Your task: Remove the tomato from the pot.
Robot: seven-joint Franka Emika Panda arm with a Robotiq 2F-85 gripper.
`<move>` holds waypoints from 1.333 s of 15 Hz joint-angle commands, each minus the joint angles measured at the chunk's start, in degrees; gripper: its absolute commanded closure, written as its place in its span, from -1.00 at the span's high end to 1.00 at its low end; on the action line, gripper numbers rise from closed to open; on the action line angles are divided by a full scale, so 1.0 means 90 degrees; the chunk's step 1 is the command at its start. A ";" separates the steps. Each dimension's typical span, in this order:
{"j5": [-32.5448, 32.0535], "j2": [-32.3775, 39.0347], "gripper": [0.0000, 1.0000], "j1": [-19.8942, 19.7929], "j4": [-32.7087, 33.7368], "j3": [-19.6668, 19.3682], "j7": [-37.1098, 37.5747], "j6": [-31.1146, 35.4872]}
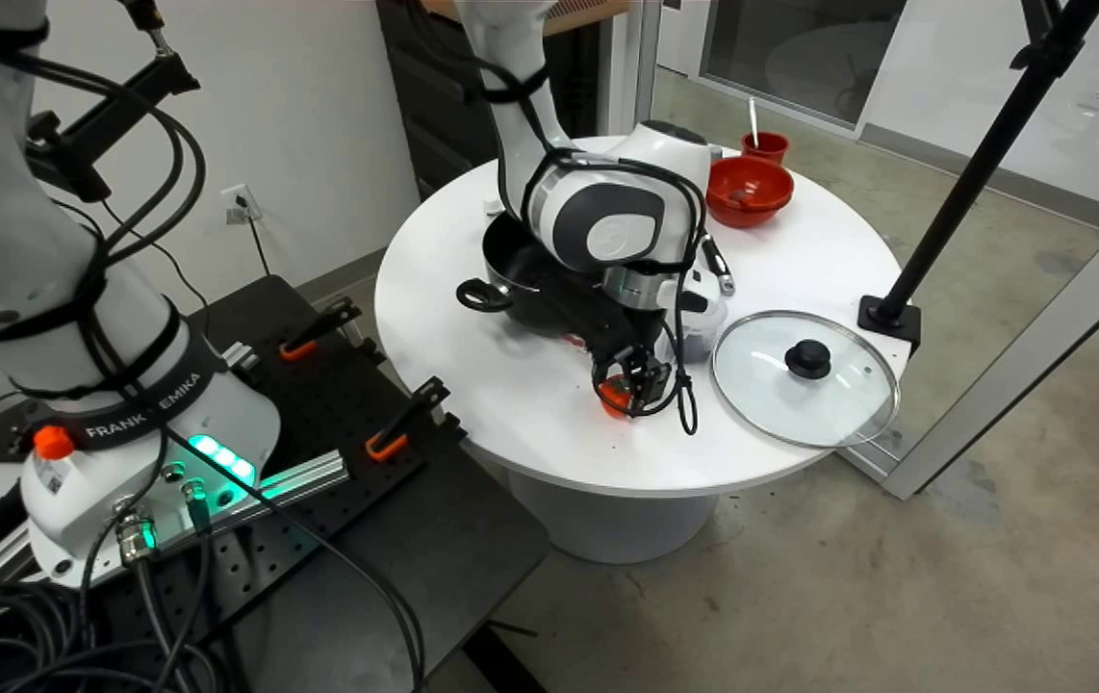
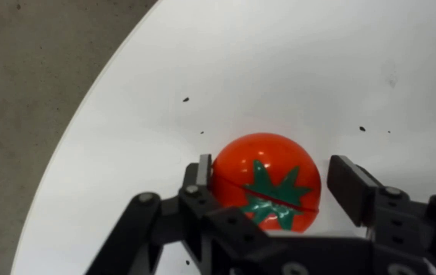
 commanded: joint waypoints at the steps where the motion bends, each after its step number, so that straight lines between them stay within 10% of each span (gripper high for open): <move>1: 0.0011 0.0077 1.00 -0.0137 0.0044 0.0133 -0.0130 0.0050; 12: 0.0331 -0.1595 1.00 -0.0883 -0.0679 0.0549 -0.0920 -0.0500; 20: 0.0263 -0.3762 1.00 -0.0433 -0.1213 0.0489 -0.1280 -0.1259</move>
